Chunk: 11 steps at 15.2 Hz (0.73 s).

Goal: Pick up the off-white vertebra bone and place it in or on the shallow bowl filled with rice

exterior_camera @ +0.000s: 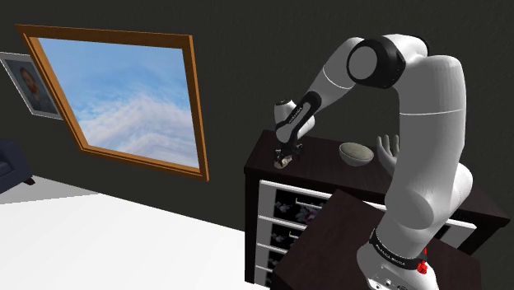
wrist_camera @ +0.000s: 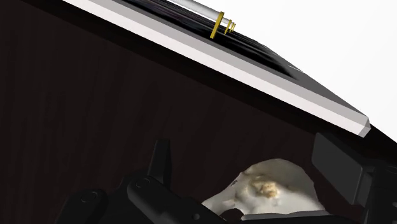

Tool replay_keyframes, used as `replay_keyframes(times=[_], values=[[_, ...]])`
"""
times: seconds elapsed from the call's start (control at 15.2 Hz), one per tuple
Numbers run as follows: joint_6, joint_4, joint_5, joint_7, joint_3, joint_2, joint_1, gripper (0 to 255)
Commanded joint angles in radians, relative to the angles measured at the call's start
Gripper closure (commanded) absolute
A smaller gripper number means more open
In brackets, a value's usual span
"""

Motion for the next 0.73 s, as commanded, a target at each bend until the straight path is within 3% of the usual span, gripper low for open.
replay_keyframes(times=[0.0, 0.33, 0.4, 0.66], values=[[0.005, -0.001, -0.001, 0.001, -0.001, 0.003, 0.000, 0], [0.004, -0.001, -0.001, 0.001, -0.001, 0.003, 0.000, 0], [0.004, -0.001, -0.001, 0.001, -0.001, 0.003, 0.000, 255], [0.004, -0.001, -0.001, 0.001, -0.001, 0.003, 0.000, 255]])
